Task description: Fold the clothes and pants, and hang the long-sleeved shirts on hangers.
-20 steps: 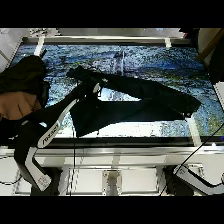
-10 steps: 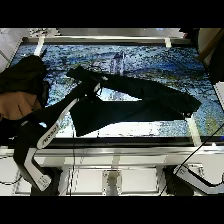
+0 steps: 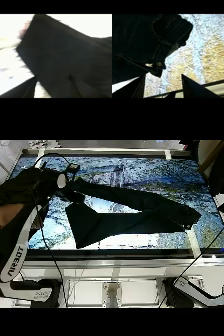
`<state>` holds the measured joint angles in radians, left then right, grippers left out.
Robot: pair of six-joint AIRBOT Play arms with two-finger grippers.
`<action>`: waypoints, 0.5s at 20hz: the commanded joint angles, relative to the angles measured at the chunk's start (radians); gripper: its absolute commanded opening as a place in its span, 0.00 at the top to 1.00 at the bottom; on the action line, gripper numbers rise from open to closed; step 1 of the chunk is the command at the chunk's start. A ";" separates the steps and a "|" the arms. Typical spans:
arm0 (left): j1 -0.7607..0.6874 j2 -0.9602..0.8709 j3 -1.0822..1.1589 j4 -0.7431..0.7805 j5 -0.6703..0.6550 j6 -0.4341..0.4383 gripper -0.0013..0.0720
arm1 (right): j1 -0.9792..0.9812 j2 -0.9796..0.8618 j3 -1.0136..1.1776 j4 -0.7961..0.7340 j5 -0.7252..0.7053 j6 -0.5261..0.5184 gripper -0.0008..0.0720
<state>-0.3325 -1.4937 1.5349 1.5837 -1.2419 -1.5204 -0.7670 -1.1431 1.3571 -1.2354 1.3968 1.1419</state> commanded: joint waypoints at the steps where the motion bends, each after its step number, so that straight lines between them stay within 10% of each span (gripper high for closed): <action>1: -0.053 -0.039 -0.014 -0.246 0.087 0.160 0.32 | 0.001 0.000 -0.076 0.016 0.005 -0.006 0.32; 10: -0.294 -0.367 -0.014 0.216 0.063 0.010 0.33 | 0.001 0.000 -0.077 0.007 -0.007 -0.008 0.32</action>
<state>-0.5907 -1.7859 1.5211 1.7100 -1.1698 -1.4811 -0.7670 -1.1431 1.2835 -1.2289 1.4017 1.1347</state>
